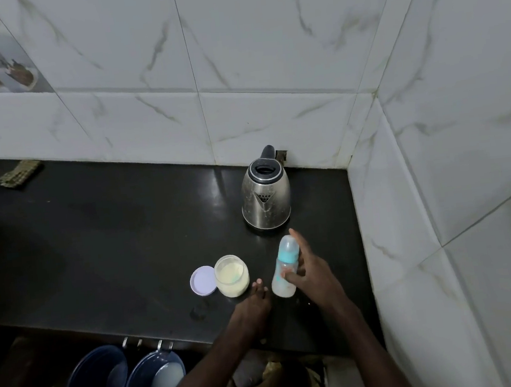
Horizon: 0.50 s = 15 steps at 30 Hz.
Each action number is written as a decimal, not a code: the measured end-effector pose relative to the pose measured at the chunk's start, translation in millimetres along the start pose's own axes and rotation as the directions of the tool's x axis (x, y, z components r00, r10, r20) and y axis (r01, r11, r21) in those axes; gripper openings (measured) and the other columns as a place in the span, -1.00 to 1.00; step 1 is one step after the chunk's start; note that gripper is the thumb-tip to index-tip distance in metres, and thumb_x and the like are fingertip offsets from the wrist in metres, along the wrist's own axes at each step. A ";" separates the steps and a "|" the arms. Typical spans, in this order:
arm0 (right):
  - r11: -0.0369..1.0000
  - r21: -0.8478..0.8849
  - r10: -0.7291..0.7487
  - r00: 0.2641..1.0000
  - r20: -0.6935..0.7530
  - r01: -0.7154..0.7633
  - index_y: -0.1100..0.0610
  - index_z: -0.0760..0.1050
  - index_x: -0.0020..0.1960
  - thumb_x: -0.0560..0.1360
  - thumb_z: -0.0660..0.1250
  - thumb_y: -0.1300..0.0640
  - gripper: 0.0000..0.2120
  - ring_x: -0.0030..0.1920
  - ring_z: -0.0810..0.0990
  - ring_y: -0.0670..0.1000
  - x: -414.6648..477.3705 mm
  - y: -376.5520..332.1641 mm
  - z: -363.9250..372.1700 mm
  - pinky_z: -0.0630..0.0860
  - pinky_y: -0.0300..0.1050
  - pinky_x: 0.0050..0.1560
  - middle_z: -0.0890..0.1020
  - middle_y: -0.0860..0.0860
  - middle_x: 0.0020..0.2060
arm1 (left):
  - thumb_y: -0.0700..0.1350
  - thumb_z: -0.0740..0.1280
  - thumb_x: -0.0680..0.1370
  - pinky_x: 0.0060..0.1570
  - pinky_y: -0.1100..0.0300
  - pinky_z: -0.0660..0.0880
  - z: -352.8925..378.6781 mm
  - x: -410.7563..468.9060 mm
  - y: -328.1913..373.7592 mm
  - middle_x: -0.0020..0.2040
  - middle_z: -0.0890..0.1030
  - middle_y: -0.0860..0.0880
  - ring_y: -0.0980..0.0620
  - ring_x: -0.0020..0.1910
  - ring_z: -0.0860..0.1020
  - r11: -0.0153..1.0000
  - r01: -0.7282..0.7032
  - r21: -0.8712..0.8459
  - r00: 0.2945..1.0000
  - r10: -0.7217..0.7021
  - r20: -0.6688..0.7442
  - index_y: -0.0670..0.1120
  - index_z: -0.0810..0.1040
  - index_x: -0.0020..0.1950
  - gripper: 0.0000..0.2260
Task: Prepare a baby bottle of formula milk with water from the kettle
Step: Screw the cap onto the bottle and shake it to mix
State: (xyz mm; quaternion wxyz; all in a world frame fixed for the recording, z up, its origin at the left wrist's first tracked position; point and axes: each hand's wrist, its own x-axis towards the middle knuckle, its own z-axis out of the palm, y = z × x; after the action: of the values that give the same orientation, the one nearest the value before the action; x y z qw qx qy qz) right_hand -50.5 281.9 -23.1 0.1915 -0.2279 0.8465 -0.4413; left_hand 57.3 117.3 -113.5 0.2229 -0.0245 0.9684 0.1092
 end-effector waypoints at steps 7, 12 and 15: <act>0.897 0.439 0.146 0.906 -0.398 0.048 -0.31 0.15 0.59 0.52 0.55 0.04 -0.18 0.11 0.73 -0.03 6.2 -24.5 -13.9 0.74 0.08 0.02 0.64 0.03 0.29 | -0.34 0.09 0.69 0.55 -0.22 0.21 -0.8 -3.5 9.8 0.61 -0.10 -0.47 -0.38 0.64 -0.03 0.998 0.024 0.056 0.999 -0.027 0.043 -0.40 -0.06 0.62 -0.46; 0.962 0.270 0.065 0.996 -0.062 -0.046 -0.55 0.15 0.44 0.47 0.55 -0.04 -0.20 0.09 0.72 0.01 2.3 -18.6 -10.5 0.73 0.12 0.01 0.63 -0.02 0.24 | -0.32 0.06 0.71 0.54 -0.23 0.25 2.9 5.4 7.3 0.62 0.00 -0.44 -0.38 0.63 0.02 0.998 0.034 0.043 0.999 -0.034 -0.004 -0.38 0.01 0.62 -0.50; 0.936 0.353 0.066 0.985 -0.159 -0.006 -0.42 0.19 0.52 0.47 0.57 -0.05 -0.20 0.12 0.73 0.00 -0.2 -24.3 -17.5 0.73 0.16 0.05 0.64 -0.10 0.23 | -0.36 0.04 0.69 0.53 -0.26 0.25 -8.9 1.8 10.2 0.61 -0.03 -0.47 -0.39 0.63 0.01 0.995 0.029 0.096 0.999 -0.030 0.010 -0.41 -0.02 0.61 -0.50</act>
State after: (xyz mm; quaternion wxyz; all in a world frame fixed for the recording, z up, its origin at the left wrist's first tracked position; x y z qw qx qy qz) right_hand -54.3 281.3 6.6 0.1648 -0.1363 0.7714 -0.5994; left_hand 50.9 125.3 -104.4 0.2309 -0.0276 0.9708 0.0597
